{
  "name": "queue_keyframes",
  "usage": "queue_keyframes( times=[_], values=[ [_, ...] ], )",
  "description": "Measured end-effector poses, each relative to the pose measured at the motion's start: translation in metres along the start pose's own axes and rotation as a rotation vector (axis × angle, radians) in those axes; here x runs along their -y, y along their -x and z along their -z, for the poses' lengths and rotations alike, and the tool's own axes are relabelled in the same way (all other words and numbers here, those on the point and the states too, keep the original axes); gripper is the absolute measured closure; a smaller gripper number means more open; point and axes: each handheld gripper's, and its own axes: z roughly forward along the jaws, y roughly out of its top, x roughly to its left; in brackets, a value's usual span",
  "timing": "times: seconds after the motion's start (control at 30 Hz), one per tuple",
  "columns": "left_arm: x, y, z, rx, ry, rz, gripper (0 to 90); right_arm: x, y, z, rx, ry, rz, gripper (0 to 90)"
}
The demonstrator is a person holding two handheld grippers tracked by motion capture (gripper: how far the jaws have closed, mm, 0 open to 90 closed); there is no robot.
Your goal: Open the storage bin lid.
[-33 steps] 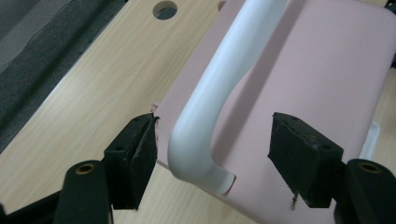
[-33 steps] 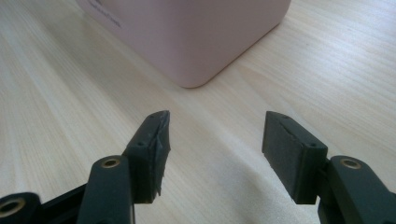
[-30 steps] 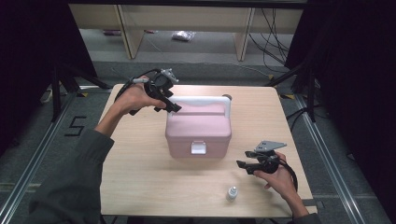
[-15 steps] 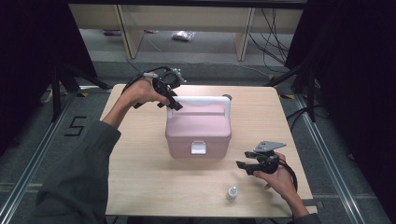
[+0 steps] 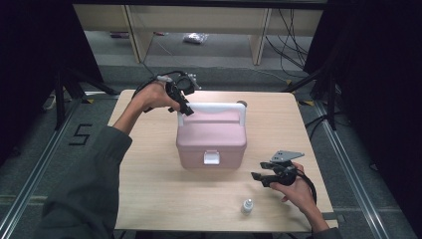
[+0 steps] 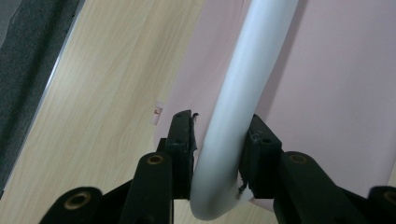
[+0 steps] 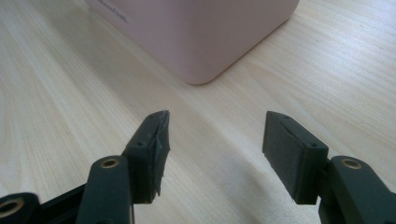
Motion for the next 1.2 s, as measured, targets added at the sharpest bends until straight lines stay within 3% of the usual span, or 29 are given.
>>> queue_keyframes(
  times=[0.23,0.27,0.3,0.37,0.57,0.6,0.73,0.83,0.9,0.93,1.03,1.07,1.13,1.2],
  values=[
    [-0.002,0.001,0.002,-0.003,-0.009,-0.021,68.6,0.0,0.0,0.0,-0.003,-0.001,0.001,42.2],
    [-0.003,0.002,0.002,-0.001,-0.008,-0.021,68.7,0.0,-0.001,-0.001,-0.01,-0.004,-0.021,42.2],
    [-0.003,0.002,0.003,-0.001,-0.011,-0.024,68.8,0.0,0.0,0.0,-0.001,0.001,-0.001,42.2],
    [-0.004,0.002,0.005,-0.001,-0.016,-0.028,68.9,0.0,-0.001,0.0,-0.008,-0.003,-0.023,42.2],
    [-0.006,-0.002,0.011,-0.002,-0.002,-0.017,68.7,0.0,0.001,0.001,-0.011,0.007,-0.019,42.5],
    [-0.006,-0.003,0.012,-0.002,0.002,-0.014,68.7,0.0,-0.001,0.002,-0.017,0.004,-0.045,42.6],
    [-0.008,-0.009,0.015,0.007,0.007,-0.003,68.4,-0.001,0.001,0.003,-0.023,0.025,-0.047,44.2],
    [-0.01,-0.011,0.018,0.007,0.008,0.002,68.2,-0.003,0.003,0.006,-0.007,0.048,-0.008,46.9],
    [-0.011,-0.013,0.02,0.003,0.008,0.003,68.1,-0.004,0.001,0.008,-0.02,0.063,-0.032,48.7],
    [-0.012,-0.013,0.021,0.001,0.01,0.004,68.0,-0.007,0.003,0.011,-0.019,0.103,0.001,55.2],
    [-0.012,-0.015,0.022,0.016,0.019,0.019,68.0,-0.01,0.001,0.015,-0.015,0.149,0.01,62.5],
    [-0.012,-0.017,0.022,0.017,0.013,0.011,68.0,-0.014,-0.001,0.021,-0.037,0.193,0.005,69.3],
    [-0.012,-0.017,0.022,0.019,0.016,0.012,67.9,-0.016,-0.002,0.023,-0.052,0.22,-0.002,73.2],
    [-0.013,-0.017,0.022,0.018,0.014,0.01,68.0,-0.023,-0.003,0.028,-0.06,0.285,0.03,80.3]
  ],
)
